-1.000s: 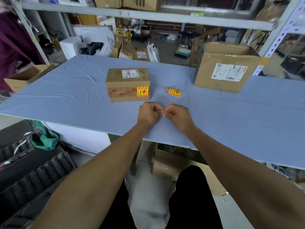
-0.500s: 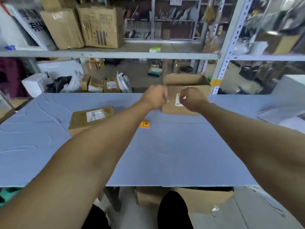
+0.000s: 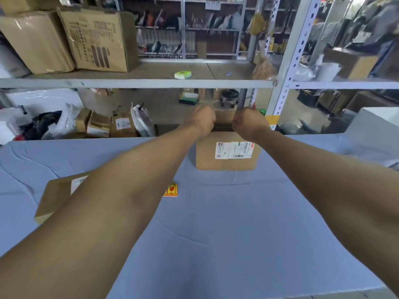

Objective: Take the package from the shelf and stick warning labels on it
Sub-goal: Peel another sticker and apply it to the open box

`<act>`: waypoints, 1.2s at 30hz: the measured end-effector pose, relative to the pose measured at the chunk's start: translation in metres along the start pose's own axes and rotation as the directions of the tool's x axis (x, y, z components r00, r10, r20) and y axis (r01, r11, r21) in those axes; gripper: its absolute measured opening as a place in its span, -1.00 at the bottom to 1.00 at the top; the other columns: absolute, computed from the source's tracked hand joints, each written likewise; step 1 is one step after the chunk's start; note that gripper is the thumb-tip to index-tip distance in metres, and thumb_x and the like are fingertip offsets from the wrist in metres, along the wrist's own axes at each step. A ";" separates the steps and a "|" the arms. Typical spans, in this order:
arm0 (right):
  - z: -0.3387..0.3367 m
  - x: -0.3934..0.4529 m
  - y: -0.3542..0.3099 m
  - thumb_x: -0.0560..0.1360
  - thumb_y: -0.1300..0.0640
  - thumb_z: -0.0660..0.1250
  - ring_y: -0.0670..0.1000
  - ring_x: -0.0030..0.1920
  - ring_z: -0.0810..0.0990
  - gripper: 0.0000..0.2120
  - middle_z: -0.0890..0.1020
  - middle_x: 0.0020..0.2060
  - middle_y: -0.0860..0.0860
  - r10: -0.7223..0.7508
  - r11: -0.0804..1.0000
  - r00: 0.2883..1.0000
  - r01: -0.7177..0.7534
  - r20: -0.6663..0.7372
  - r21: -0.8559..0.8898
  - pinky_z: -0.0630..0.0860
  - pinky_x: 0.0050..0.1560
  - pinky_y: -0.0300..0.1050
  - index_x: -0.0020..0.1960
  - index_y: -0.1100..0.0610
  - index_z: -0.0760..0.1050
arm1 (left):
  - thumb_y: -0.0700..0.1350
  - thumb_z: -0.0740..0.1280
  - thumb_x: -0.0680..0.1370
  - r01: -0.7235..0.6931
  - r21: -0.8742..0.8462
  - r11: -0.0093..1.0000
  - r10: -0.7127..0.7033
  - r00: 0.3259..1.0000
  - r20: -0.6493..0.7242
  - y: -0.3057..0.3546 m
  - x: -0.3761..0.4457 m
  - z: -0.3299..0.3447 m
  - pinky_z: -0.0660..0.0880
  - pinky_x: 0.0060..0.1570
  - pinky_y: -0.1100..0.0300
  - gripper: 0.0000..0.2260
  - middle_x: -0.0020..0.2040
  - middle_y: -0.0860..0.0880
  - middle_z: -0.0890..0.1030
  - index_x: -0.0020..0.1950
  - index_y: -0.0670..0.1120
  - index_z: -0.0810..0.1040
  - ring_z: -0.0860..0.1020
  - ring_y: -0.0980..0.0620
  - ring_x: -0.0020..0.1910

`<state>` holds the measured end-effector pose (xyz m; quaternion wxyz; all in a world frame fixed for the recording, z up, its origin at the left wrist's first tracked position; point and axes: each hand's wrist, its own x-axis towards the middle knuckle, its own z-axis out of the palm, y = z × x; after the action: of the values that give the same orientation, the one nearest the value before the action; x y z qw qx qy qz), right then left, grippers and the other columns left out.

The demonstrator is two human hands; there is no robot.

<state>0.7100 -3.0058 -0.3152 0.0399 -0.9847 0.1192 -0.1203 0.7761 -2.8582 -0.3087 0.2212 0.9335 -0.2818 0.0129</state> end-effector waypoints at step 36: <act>0.072 -0.232 -0.133 0.47 0.14 0.41 0.06 -0.06 0.60 -0.50 0.61 0.24 0.08 -0.080 0.775 0.996 0.033 0.046 0.631 0.58 0.03 -0.02 0.38 -0.10 0.47 | -0.16 0.33 0.59 0.150 -0.181 0.972 -0.143 0.988 0.052 -0.167 -0.307 0.002 0.35 0.35 0.06 -0.39 0.46 -0.18 0.40 0.56 0.16 0.17 0.42 -0.25 0.36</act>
<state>0.5396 -2.8165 -0.4235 0.3672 -0.9215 0.0410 -0.1197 0.6070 -2.5751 -0.4243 0.3015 0.9274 -0.2163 -0.0479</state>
